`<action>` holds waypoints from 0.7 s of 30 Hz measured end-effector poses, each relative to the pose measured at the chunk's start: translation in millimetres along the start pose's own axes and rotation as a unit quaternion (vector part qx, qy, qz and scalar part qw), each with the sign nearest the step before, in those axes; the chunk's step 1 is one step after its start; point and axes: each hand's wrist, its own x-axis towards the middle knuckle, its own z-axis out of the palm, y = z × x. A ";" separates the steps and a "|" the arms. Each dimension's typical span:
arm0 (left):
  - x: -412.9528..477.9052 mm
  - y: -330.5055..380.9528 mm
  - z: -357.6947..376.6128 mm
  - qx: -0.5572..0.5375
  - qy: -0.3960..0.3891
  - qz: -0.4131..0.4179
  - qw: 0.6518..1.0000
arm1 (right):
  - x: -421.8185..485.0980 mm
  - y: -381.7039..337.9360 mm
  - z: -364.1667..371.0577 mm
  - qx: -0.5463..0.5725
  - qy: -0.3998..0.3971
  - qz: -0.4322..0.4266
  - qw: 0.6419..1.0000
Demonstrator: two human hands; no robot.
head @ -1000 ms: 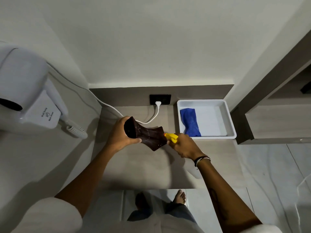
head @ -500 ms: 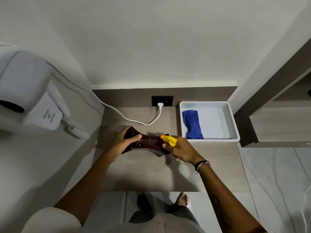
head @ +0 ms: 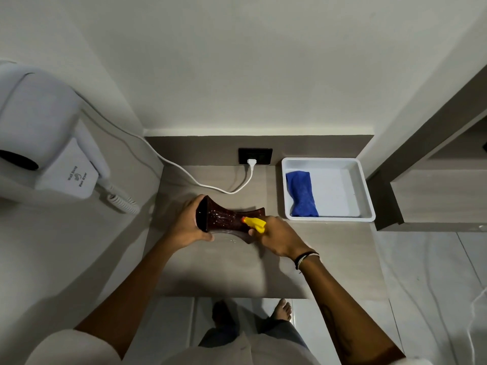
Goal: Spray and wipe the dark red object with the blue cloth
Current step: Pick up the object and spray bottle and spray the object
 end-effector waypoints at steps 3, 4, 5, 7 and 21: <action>-0.3 2.3 -2.8 -0.007 -0.004 0.032 0.999 | -5.4 16.8 -4.8 -0.033 0.017 0.058 0.998; -0.4 3.6 -3.8 -0.007 -0.001 0.035 0.999 | -7.2 21.7 -6.0 -0.043 0.019 0.072 0.996; 0.2 5.2 -4.1 -0.004 0.003 0.037 0.999 | -9.2 27.2 -7.5 -0.043 0.023 0.084 0.995; 1.2 7.3 -4.6 -0.012 0.015 0.025 0.999 | -12.9 35.4 -9.6 -0.007 0.036 0.093 0.995; -1.2 25.4 -3.9 -0.184 0.029 -0.238 0.953 | -19.1 34.3 -10.7 0.087 0.065 0.029 0.994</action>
